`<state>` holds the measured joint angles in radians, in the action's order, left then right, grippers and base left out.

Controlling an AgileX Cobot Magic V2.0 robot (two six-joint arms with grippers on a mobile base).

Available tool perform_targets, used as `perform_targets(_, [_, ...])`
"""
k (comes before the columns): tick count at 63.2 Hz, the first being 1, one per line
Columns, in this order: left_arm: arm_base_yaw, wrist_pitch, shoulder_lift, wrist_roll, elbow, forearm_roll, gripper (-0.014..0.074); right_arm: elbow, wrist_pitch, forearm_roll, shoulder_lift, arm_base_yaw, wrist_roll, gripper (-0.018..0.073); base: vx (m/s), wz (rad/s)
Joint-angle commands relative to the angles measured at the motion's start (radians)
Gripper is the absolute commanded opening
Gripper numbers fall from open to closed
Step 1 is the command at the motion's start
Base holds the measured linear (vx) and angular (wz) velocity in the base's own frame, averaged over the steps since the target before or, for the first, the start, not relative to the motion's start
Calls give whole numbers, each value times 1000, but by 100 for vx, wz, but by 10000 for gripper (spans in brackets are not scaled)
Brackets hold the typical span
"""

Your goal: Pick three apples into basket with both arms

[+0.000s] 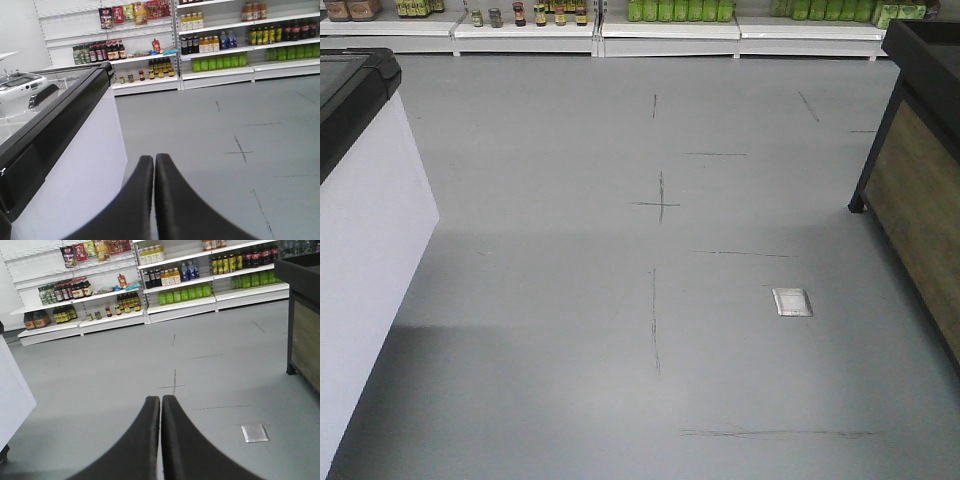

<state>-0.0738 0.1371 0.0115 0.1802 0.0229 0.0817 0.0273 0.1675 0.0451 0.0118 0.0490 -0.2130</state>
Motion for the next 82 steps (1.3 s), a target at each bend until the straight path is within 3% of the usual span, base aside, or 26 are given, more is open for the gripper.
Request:
perform_targets(1, [2, -67, 16, -1, 8, 10, -6, 14, -71, 10, 13, 1, 4, -4, 0, 0])
perform_targets(82, [2, -67, 16, -1, 8, 10, -6, 14, -72, 10, 13, 1, 4, -4, 0, 0])
